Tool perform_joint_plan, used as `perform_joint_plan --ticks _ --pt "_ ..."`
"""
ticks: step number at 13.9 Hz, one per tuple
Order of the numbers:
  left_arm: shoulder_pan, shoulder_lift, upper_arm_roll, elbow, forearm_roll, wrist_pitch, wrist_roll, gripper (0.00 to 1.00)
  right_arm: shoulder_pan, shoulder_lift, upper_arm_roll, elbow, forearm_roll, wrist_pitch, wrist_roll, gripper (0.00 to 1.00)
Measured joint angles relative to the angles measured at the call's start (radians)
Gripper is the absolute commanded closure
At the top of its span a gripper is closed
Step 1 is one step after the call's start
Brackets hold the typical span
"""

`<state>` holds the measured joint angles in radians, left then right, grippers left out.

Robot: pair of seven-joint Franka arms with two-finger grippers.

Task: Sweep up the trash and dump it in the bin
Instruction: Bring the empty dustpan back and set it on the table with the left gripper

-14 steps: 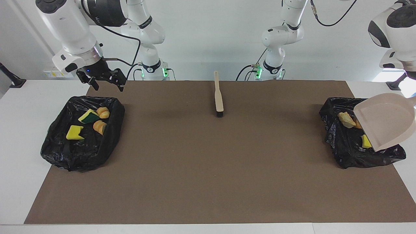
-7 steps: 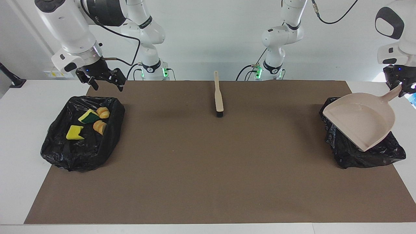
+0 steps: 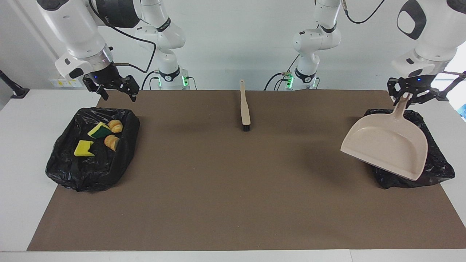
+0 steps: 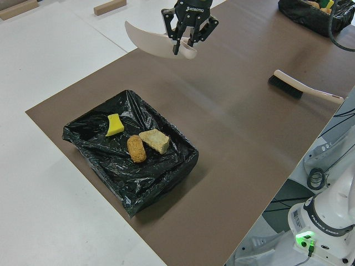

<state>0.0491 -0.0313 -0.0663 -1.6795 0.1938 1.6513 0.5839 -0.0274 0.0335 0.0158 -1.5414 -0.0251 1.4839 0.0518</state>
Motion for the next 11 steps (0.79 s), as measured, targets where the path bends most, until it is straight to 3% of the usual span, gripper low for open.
perform_joint_plan --ticks 3,6,11 --pt "-0.110 -0.016 -0.004 -0.055 -0.123 0.020 -0.208 1.00 0.007 0.000 0.001 0.000 0.000 0.014 0.000 0.00" --pt "-0.228 -0.009 -0.004 -0.130 -0.225 0.179 -0.423 1.00 0.005 0.000 -0.001 -0.007 0.000 0.078 0.000 0.00" --pt "-0.429 0.096 -0.006 -0.170 -0.236 0.357 -0.742 1.00 0.000 0.000 -0.001 -0.015 0.000 0.109 0.000 0.00"
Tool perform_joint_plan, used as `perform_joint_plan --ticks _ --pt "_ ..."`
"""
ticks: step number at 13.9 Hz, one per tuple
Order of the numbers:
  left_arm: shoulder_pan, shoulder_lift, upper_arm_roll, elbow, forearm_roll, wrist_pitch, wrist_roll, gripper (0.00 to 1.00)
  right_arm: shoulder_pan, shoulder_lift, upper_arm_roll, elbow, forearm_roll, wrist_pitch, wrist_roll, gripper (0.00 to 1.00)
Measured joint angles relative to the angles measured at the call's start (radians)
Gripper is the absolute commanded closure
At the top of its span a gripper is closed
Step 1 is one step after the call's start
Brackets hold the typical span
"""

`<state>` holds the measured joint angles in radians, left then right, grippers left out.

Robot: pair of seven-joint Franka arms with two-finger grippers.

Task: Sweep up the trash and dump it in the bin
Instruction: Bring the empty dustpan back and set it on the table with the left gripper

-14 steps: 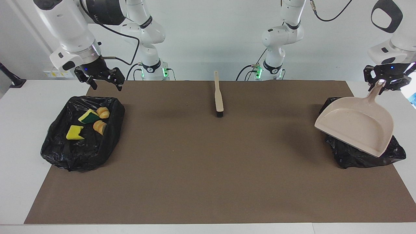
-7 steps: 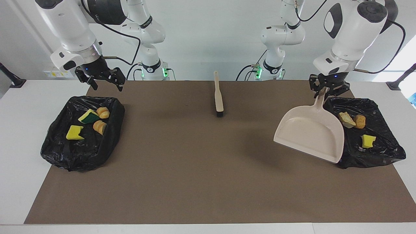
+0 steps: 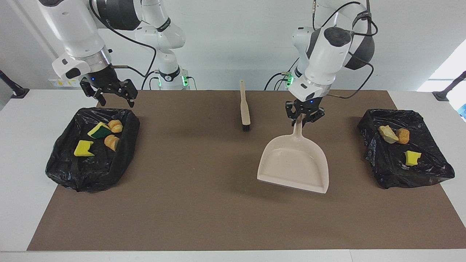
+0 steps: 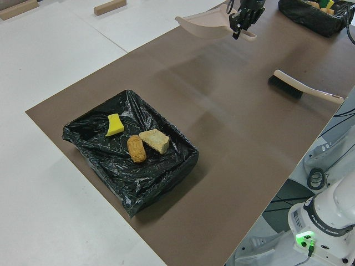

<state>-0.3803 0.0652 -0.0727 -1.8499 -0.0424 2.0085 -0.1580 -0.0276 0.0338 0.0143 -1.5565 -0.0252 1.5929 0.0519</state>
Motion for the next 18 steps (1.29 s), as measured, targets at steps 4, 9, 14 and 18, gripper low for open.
perform_joint_plan --ticks 4,9,14,18 --pt "-0.103 0.131 0.000 0.004 0.000 0.143 -0.135 1.00 0.001 0.000 0.002 0.000 0.000 0.000 0.000 0.00" --pt "-0.148 0.185 0.002 0.010 -0.002 0.194 -0.238 1.00 -0.001 0.000 0.002 0.000 0.000 0.000 0.000 0.00" --pt "-0.204 0.216 0.001 0.008 -0.004 0.223 -0.313 1.00 -0.001 0.000 0.002 0.000 0.000 0.000 0.000 0.00" --pt "-0.205 0.244 0.005 0.008 -0.004 0.243 -0.311 1.00 -0.001 0.000 0.002 0.000 0.000 0.000 0.000 0.00"
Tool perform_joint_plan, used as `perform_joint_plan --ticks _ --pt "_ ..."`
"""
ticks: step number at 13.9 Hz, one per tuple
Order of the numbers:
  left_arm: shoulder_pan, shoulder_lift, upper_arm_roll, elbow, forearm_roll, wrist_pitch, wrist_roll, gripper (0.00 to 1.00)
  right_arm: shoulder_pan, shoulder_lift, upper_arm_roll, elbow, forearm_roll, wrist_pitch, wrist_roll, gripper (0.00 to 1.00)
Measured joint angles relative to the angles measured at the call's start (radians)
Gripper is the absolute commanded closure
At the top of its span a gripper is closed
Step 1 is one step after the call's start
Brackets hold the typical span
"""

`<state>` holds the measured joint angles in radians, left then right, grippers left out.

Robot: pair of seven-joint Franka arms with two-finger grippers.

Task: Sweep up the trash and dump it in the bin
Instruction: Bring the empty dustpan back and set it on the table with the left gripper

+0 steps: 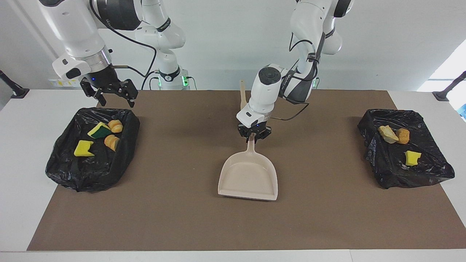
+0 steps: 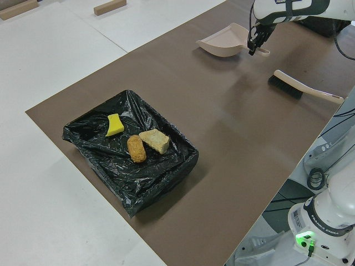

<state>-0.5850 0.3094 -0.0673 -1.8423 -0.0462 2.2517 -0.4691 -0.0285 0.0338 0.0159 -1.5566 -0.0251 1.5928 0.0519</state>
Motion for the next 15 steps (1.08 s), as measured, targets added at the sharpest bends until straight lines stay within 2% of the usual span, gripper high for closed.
perform_joint_plan --ticks 2,3,4,5,6,12,15 --pt "0.000 0.012 0.000 0.000 0.000 0.008 0.001 1.00 0.000 0.000 0.000 0.000 0.000 0.000 0.000 0.00" --pt "0.000 0.015 0.000 0.000 0.000 0.008 0.001 0.93 0.000 0.000 0.000 0.000 0.000 0.000 0.000 0.00" --pt "0.000 0.016 0.000 0.000 0.000 0.012 0.001 0.64 0.000 0.000 0.000 0.000 0.000 0.000 0.000 0.00" --pt "0.000 0.016 0.000 0.001 0.000 0.018 0.001 0.23 0.000 0.000 0.000 0.000 0.000 0.000 0.000 0.00" --pt "0.000 0.016 0.001 0.002 0.000 0.026 0.000 0.00 0.000 0.000 0.000 0.000 0.000 0.000 0.000 0.00" --pt "0.002 0.003 0.009 0.005 0.000 0.021 -0.002 0.00 0.000 0.000 0.000 0.000 0.000 0.000 0.000 0.00" --pt "0.022 -0.036 0.021 0.015 0.000 -0.041 -0.003 0.00 0.000 0.000 0.000 0.000 0.000 0.000 0.000 0.00"
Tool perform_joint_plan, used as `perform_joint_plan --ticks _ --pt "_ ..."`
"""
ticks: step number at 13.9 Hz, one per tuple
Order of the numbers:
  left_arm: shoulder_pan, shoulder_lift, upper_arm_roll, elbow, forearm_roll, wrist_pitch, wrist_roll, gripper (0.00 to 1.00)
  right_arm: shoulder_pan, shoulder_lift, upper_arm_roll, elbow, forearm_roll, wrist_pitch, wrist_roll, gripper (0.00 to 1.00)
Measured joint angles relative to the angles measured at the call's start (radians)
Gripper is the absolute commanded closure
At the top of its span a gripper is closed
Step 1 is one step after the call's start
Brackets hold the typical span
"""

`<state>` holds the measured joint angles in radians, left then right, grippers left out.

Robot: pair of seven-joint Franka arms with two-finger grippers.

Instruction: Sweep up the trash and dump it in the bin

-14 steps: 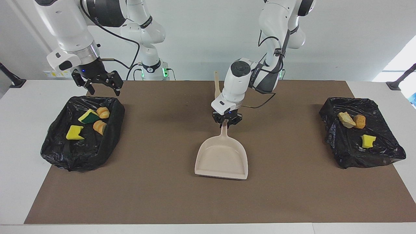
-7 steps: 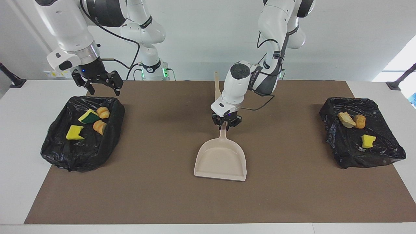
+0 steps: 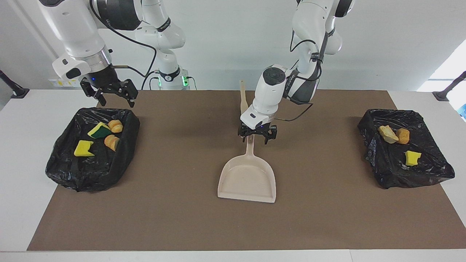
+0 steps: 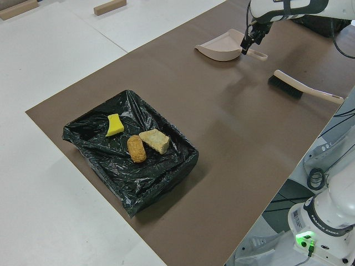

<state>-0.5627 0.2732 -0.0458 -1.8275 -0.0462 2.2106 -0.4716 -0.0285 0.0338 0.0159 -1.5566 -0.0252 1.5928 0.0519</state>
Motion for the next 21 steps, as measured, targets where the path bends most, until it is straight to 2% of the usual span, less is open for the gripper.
perform_joint_plan --ticks 5,10,14,21 --pt "0.088 -0.097 0.010 0.007 0.000 -0.118 0.003 0.00 0.000 0.000 0.000 0.000 0.000 0.000 0.000 0.00" --pt "0.214 -0.216 0.013 0.007 0.000 -0.306 0.087 0.00 0.000 0.000 0.000 0.000 0.000 0.000 0.000 0.00" --pt "0.285 -0.249 0.014 -0.005 0.000 -0.390 0.185 0.00 0.000 0.000 0.000 0.000 0.000 0.000 0.000 0.00" --pt "0.451 -0.305 0.015 -0.056 0.000 -0.459 0.306 0.00 0.000 0.000 0.000 0.000 0.000 0.000 0.000 0.00"
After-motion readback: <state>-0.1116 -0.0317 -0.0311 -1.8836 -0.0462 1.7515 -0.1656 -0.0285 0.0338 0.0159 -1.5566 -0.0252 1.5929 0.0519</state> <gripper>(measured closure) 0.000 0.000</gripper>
